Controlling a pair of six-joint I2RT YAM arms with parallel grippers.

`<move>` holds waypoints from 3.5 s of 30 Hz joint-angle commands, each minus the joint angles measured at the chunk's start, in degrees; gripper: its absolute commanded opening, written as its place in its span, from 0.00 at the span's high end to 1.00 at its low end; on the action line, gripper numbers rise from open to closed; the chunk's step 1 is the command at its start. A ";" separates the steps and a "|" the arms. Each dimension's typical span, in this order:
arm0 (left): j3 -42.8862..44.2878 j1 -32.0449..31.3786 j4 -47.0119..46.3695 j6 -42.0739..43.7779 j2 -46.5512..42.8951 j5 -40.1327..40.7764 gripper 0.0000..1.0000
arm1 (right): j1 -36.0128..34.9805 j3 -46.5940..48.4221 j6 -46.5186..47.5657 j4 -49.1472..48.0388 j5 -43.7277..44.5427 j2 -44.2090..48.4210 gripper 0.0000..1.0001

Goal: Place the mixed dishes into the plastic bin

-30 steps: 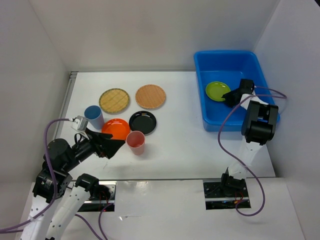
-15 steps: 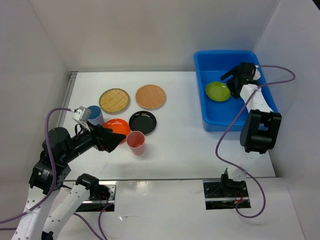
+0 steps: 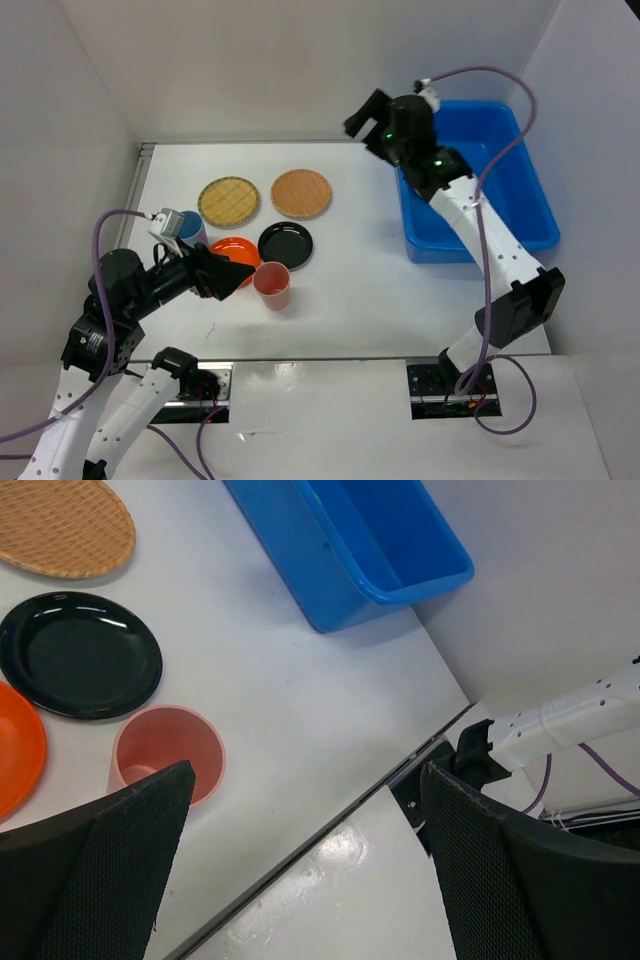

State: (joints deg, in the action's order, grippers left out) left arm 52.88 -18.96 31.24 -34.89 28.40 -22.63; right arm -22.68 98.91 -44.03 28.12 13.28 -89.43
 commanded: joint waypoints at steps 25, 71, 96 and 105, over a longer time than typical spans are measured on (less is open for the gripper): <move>-1.20 -0.20 -2.50 -2.55 -2.83 -2.94 0.00 | -8.62 -18.14 -16.88 -24.77 -16.71 -25.09 0.19; -0.59 -0.20 -1.80 -0.70 -3.88 -1.36 0.00 | -3.25 -18.49 -29.10 -41.13 -17.76 -37.76 0.94; 0.03 -0.20 -3.38 -1.23 -3.35 -2.50 0.00 | 13.25 -23.82 -12.75 -23.99 -16.79 8.29 1.00; 0.03 -0.20 -2.86 -2.28 -4.50 -3.65 0.00 | 39.10 -33.42 -10.64 -24.60 -28.13 11.22 1.00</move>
State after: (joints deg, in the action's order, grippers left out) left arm 51.24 -18.96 29.98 -36.42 24.95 -24.77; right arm 14.15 67.92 -56.29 4.10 -8.88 -76.84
